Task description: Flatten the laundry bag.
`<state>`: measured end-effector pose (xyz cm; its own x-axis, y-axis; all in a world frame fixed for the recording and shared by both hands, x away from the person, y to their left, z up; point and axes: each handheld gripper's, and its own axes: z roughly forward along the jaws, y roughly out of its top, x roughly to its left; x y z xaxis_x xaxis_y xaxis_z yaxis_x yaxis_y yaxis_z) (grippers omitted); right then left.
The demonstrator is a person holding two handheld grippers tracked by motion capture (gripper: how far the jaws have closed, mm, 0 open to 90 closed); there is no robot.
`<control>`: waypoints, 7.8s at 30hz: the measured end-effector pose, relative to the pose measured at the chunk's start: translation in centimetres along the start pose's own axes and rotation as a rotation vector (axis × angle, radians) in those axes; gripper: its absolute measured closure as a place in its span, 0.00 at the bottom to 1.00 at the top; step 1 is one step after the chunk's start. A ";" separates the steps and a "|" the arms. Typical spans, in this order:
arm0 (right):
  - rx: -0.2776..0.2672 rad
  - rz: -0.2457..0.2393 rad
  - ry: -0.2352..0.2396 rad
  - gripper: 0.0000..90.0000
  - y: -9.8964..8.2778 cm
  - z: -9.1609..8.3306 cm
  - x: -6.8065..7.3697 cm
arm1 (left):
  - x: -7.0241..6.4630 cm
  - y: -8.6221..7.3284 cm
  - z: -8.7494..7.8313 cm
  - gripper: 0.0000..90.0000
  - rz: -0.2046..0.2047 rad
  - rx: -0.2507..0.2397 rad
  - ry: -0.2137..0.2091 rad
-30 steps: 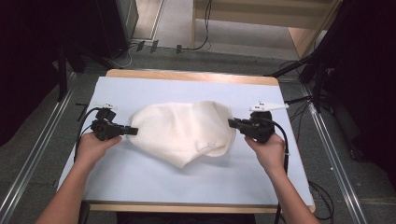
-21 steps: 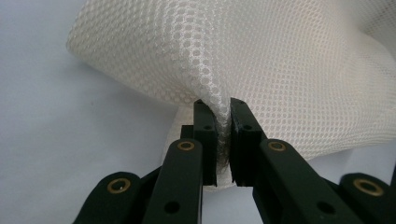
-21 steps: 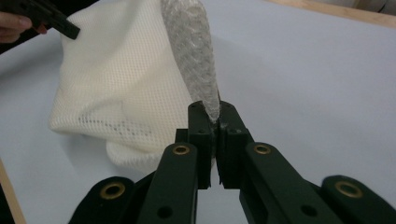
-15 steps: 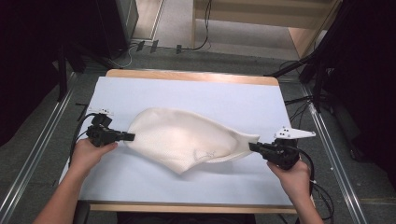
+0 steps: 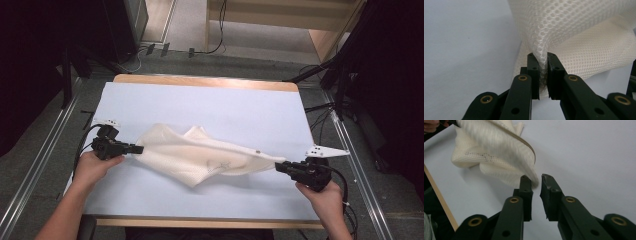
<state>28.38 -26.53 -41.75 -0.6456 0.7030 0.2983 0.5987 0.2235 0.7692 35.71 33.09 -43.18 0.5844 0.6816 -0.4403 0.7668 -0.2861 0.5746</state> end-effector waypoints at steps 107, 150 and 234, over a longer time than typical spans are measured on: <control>-0.021 -0.085 0.073 0.94 6.5 9.6 3.4 | -13.4 7.2 8.5 0.97 0.268 0.103 -0.163; 0.194 -0.124 0.182 0.92 9.4 21.4 7.7 | -11.1 -1.0 3.1 0.95 0.174 0.123 -0.071; 0.039 0.029 -0.236 0.93 6.0 8.7 -3.1 | -8.7 0.5 2.5 0.82 0.100 0.061 -0.078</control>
<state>38.11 -21.52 -42.95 -0.5017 0.8469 0.1760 0.6364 0.2236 0.7382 31.68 25.32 -40.74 0.6754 0.5943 -0.4366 0.7172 -0.3915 0.5766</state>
